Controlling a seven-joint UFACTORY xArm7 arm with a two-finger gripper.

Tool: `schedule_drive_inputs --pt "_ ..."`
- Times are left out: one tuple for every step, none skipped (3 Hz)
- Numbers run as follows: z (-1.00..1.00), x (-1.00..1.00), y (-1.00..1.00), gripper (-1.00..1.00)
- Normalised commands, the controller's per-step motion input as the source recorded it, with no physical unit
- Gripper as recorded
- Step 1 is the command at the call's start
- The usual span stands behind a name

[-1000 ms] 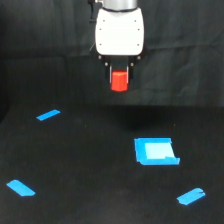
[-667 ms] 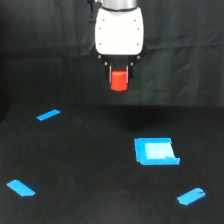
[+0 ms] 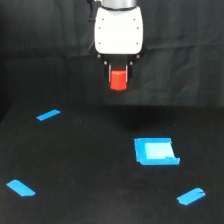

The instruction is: Pick up the red object from the table

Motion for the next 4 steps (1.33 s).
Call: schedule_drive_inputs --pt "0.06 -0.02 -0.01 -0.99" --pt "0.05 -0.02 -0.01 -0.99" --pt "0.05 -0.02 -0.01 -0.99" --pt "0.05 -0.02 -0.01 -0.99"
